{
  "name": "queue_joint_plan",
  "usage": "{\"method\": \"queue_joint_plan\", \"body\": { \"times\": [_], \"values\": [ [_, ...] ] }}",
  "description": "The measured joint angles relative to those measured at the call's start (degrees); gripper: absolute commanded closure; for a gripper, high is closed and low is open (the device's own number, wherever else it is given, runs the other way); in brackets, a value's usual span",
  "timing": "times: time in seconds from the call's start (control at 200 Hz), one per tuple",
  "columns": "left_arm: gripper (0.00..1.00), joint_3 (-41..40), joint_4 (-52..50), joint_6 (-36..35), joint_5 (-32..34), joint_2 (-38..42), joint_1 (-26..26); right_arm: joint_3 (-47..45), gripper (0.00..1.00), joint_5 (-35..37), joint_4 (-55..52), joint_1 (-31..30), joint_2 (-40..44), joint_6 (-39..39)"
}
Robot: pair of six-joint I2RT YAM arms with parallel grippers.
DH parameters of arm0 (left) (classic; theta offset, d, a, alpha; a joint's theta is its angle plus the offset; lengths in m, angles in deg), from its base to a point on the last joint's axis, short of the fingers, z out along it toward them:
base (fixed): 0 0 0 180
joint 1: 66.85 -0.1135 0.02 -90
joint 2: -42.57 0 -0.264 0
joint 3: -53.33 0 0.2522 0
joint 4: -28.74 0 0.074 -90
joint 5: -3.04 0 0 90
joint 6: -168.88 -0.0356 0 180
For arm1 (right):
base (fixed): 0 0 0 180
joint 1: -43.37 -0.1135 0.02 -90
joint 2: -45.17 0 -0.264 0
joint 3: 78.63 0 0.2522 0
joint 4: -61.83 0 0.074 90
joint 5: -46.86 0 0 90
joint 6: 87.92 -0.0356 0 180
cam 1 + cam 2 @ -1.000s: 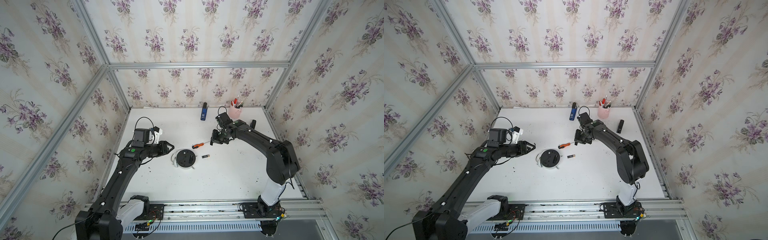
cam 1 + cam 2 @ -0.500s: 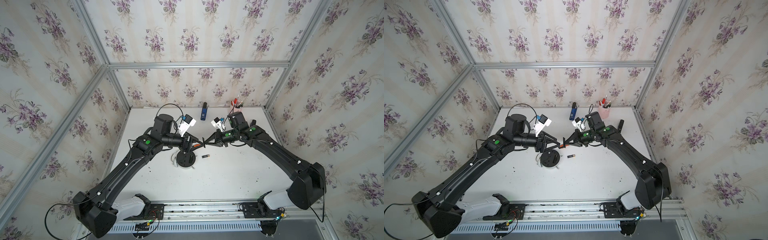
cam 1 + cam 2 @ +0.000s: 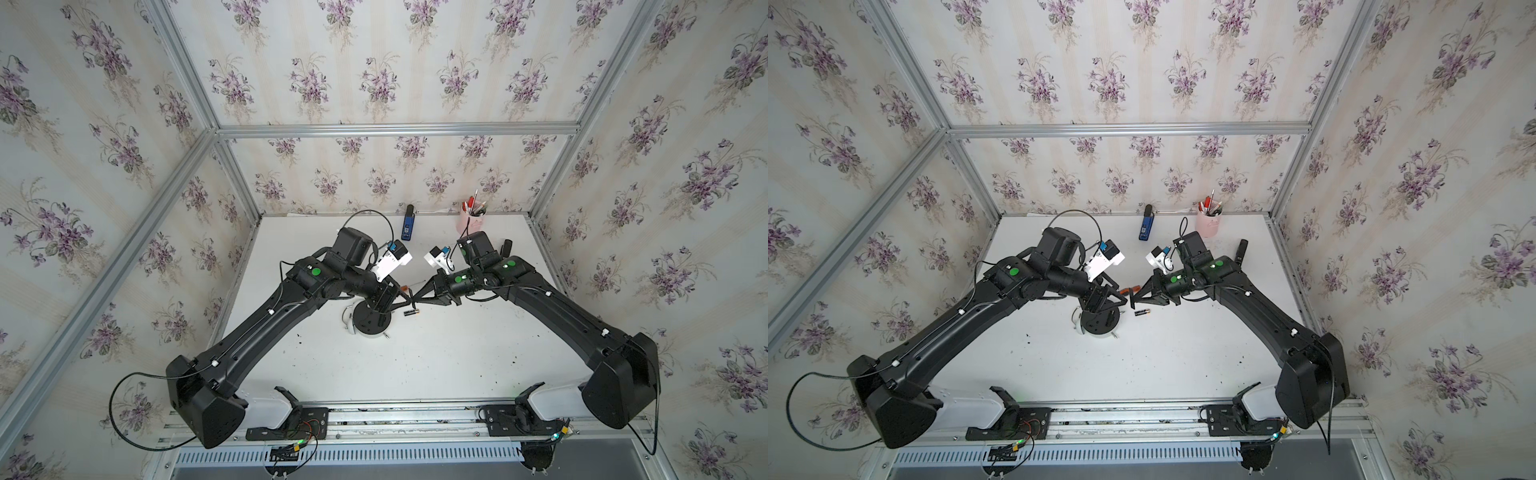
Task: Remove the battery from the alarm
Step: Pick up the cover from the center of the board.
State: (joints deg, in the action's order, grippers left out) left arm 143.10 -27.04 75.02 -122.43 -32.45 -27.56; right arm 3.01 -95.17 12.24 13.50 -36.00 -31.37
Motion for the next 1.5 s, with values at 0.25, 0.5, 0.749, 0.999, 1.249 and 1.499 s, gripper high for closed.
{"method": "queue_joint_plan", "body": {
  "times": [0.25,0.5,0.749,0.999,1.249,1.499],
  "values": [
    [0.31,-8.6,5.3,-17.9,7.2,10.4,2.1,0.7,1.0,-1.2,-0.6,0.0,-0.8,0.9],
    [0.33,-18.1,13.9,-44.4,9.7,15.2,4.7,0.7,1.0,-2.4,-1.9,0.0,-1.5,2.2],
    [0.38,-15.3,15.0,-61.7,10.4,11.5,6.1,0.6,1.0,-3.1,-2.8,0.0,-2.3,3.4],
    [0.54,-13.0,13.1,-69.7,10.1,6.6,8.3,0.3,1.0,-3.5,-3.2,-0.1,-2.5,3.7],
    [0.59,-9.9,12.2,-72.1,11.1,1.3,8.5,0.4,1.0,-4.1,-3.2,-0.1,-2.9,3.6],
    [0.69,-7.3,12.0,-72.8,12.4,-2.6,8.4,0.6,1.0,-2.6,-4.1,-0.2,-2.9,3.7]
  ]
}}
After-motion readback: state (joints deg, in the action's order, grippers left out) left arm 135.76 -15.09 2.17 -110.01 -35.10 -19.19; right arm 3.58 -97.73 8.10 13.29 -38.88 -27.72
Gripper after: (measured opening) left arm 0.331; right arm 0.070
